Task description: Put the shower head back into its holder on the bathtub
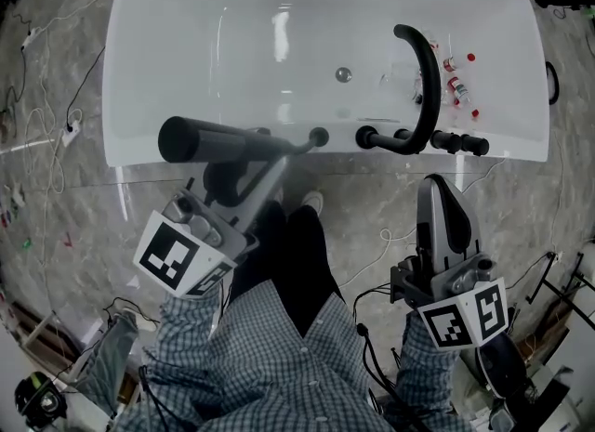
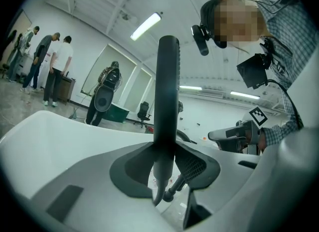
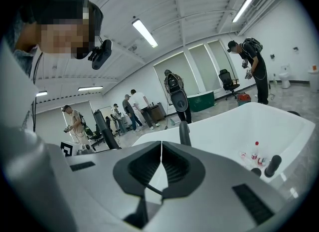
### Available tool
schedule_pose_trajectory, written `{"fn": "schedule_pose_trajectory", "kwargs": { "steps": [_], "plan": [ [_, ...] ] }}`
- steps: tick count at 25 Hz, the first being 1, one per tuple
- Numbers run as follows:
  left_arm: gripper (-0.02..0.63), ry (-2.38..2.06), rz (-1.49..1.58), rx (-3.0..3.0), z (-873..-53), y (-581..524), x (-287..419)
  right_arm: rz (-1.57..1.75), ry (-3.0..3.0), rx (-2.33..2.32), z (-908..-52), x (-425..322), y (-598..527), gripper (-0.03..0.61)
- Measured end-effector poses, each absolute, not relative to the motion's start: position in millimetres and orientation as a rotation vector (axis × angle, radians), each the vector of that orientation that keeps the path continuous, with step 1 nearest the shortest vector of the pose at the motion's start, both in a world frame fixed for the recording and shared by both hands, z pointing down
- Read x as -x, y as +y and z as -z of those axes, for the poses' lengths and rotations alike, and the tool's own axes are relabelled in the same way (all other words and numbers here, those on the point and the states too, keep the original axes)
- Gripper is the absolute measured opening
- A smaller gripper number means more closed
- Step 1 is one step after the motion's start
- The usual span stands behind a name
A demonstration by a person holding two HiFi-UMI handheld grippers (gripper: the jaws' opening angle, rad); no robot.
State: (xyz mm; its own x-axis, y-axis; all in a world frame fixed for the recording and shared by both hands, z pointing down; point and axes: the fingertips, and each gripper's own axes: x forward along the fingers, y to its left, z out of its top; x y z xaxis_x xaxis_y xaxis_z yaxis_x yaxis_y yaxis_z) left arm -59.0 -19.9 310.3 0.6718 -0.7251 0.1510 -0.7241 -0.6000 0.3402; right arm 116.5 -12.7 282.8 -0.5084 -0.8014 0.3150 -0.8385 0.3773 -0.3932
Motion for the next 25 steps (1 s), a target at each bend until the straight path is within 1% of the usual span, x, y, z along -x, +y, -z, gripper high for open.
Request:
{"fn": "schedule_pose_trajectory", "kwargs": {
  "steps": [25],
  "plan": [
    [0.138,-1.1,-0.003,-2.507,-389.1,-33.3,40.4,-0.9,-2.443,-1.501,-371.5,-124.8,3.1,0.017]
  ]
}}
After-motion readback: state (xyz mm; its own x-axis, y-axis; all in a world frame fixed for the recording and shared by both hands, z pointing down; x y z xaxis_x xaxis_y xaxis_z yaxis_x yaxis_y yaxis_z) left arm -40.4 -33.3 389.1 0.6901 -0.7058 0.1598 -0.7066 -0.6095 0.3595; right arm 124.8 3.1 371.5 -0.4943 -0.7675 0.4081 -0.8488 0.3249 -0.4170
